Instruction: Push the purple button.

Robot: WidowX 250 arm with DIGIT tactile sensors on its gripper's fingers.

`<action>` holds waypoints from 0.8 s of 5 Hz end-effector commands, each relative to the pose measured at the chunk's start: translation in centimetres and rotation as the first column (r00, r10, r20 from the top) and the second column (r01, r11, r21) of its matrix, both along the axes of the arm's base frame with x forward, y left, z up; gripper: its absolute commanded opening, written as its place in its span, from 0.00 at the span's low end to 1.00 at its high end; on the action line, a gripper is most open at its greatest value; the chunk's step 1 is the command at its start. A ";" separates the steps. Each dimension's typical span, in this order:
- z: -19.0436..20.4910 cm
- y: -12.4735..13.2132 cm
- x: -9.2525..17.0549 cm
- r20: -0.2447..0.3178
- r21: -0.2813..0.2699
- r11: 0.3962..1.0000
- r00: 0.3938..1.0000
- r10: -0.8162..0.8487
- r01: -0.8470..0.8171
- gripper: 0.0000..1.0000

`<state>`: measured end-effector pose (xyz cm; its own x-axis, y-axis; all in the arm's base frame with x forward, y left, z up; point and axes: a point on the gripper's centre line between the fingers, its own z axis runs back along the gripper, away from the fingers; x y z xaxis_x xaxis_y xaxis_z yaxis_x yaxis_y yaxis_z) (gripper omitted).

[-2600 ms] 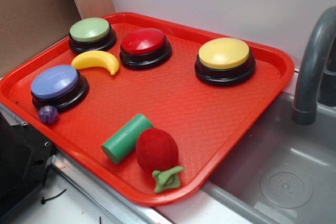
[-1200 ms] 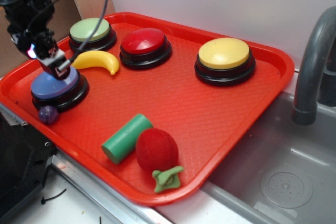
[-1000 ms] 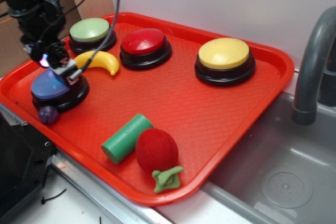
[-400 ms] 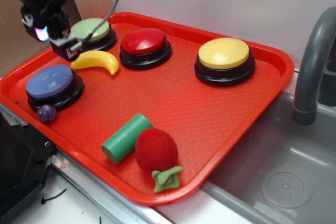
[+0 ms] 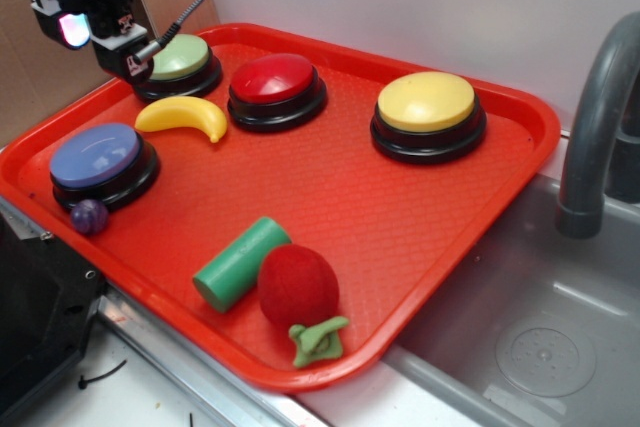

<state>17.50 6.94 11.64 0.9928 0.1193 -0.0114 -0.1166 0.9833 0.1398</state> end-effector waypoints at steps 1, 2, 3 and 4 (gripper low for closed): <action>4.0 0.6 0.7 0.103 -0.019 0.999 0.994 0.028 -0.026 1.00; 4.5 0.7 0.5 0.102 -0.029 0.999 0.994 0.043 -0.040 1.00; 5.3 1.0 0.3 0.145 -0.068 0.997 0.989 0.036 -0.027 1.00; 6.6 1.0 0.4 0.168 -0.081 0.997 0.985 0.029 -0.015 1.00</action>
<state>17.40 7.08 16.58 0.9866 0.1360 0.0906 -0.1386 0.9901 0.0230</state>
